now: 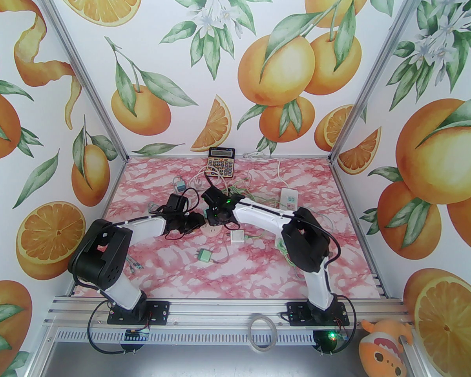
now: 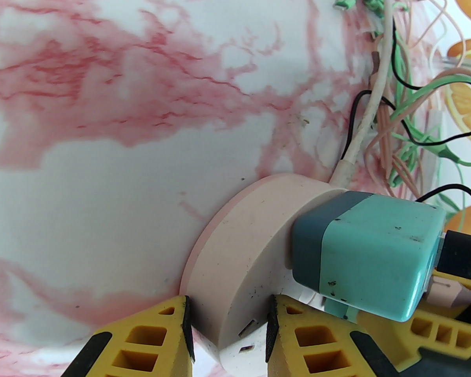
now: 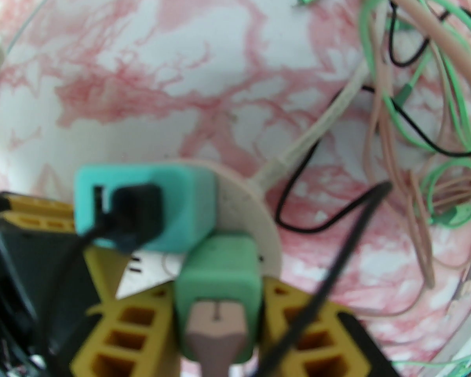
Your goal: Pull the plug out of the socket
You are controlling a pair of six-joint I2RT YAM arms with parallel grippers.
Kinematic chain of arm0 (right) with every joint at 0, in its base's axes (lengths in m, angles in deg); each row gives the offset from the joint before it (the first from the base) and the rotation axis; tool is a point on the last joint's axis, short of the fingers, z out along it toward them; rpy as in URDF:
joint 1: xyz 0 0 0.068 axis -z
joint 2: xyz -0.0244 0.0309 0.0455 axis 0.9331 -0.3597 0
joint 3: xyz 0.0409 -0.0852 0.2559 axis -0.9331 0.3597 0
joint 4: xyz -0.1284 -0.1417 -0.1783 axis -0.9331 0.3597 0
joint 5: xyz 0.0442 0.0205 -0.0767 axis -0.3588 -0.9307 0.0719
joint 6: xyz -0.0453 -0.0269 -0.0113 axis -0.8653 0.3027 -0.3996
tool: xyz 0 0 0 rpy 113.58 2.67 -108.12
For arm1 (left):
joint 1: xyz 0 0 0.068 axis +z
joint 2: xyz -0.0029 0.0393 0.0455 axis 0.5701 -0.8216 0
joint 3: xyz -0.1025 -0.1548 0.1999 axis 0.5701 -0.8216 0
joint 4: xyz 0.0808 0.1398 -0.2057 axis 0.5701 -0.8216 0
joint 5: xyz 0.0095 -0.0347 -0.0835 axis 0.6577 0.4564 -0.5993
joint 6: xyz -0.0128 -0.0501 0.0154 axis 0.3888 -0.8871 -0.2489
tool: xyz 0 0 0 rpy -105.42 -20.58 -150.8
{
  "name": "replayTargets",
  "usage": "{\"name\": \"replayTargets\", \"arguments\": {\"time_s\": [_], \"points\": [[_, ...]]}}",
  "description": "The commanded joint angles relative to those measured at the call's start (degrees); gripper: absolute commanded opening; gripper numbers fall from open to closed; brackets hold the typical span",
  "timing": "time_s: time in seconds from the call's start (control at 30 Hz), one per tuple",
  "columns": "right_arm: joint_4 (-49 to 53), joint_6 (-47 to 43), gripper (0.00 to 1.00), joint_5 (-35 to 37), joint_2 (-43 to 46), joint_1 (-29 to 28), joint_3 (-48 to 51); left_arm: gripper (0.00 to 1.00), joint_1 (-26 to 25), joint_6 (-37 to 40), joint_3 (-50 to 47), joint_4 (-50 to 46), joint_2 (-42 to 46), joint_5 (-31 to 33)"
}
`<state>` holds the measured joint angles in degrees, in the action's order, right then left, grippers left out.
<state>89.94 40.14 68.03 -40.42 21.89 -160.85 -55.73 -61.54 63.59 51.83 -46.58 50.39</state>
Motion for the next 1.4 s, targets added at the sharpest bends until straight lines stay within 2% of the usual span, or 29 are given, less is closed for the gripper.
{"name": "replayTargets", "arguments": {"time_s": [0.0, 0.1, 0.37, 0.53, 0.77, 1.1, 1.37], "points": [[-3.5, 1.9, 0.32, -6.8, 0.6, -0.9, -0.1, 0.32, -2.4, 0.9, -3.2, -11.1, -6.4, 2.4], [-1.8, 0.7, 0.32, -5.1, 0.0, -1.8, -1.4, 0.32, -2.4, 1.1, -2.8, -11.5, -6.8, 2.4], [7.4, -5.1, 0.32, 4.1, -5.3, -9.2, -10.2, 0.32, -2.8, 1.8, -1.5, -13.0, -8.3, 2.4], [9.3, -5.7, 0.32, 5.7, -7.7, -11.5, -12.2, 0.32, -3.3, 2.1, -1.2, -13.5, -9.0, 2.5], [8.5, -4.8, 0.32, 5.5, -5.9, -9.9, -10.8, 0.32, -3.4, 2.5, -1.0, -14.0, -9.3, 2.7], [-4.1, 3.7, 0.31, -7.3, 1.6, -0.3, 2.0, 0.32, -3.4, 2.8, -1.4, -14.1, -9.1, 3.0], [-0.5, 1.5, 0.31, -4.4, 0.6, -1.9, -1.1, 0.32, -3.6, 2.8, -1.1, -14.1, -9.8, 2.7]]}}
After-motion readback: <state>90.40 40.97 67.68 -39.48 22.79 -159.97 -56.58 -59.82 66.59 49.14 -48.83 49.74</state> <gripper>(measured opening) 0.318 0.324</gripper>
